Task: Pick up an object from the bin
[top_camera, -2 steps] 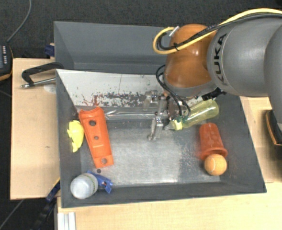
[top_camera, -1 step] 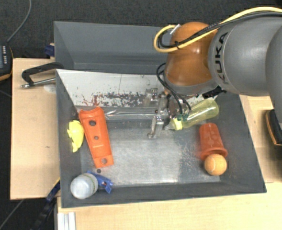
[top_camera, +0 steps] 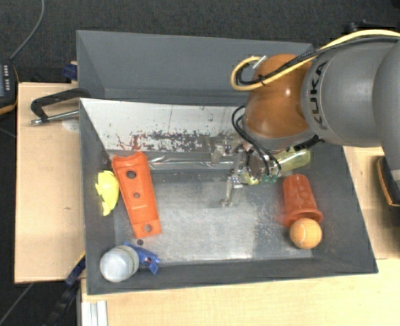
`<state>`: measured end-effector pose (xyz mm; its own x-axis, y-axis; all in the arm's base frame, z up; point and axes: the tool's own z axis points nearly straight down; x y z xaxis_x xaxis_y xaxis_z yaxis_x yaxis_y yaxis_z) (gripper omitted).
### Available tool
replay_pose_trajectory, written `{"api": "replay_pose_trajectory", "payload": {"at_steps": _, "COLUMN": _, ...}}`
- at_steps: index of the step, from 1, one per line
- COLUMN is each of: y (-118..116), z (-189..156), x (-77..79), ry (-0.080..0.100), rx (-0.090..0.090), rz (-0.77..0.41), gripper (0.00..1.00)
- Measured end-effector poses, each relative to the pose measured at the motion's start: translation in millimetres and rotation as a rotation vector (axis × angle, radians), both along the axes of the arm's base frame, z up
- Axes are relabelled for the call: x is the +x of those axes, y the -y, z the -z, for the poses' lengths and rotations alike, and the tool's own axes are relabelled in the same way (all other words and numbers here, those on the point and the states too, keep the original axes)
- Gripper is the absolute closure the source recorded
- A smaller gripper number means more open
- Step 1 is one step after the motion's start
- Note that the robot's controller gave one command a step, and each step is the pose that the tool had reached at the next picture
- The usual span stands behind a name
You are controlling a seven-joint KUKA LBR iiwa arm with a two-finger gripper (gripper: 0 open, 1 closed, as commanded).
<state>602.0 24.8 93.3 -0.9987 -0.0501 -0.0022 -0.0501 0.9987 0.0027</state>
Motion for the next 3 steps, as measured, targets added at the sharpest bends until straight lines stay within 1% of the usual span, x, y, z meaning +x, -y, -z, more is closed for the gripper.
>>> {"api": "replay_pose_trajectory", "payload": {"at_steps": 1, "y": 28.4, "z": 47.1, "x": -1.4, "ry": -0.002, "rx": 0.001, "rz": 0.018, "gripper": 0.00}}
{"api": "replay_pose_trajectory", "payload": {"at_steps": 2, "y": 46.7, "z": 29.2, "x": -12.2, "ry": 0.001, "rx": 0.001, "rz": -0.114, "gripper": 0.00}}
{"api": "replay_pose_trajectory", "payload": {"at_steps": 3, "y": 72.6, "z": 22.4, "x": -15.8, "ry": 0.003, "rx": 0.002, "rz": -0.132, "gripper": 0.00}}
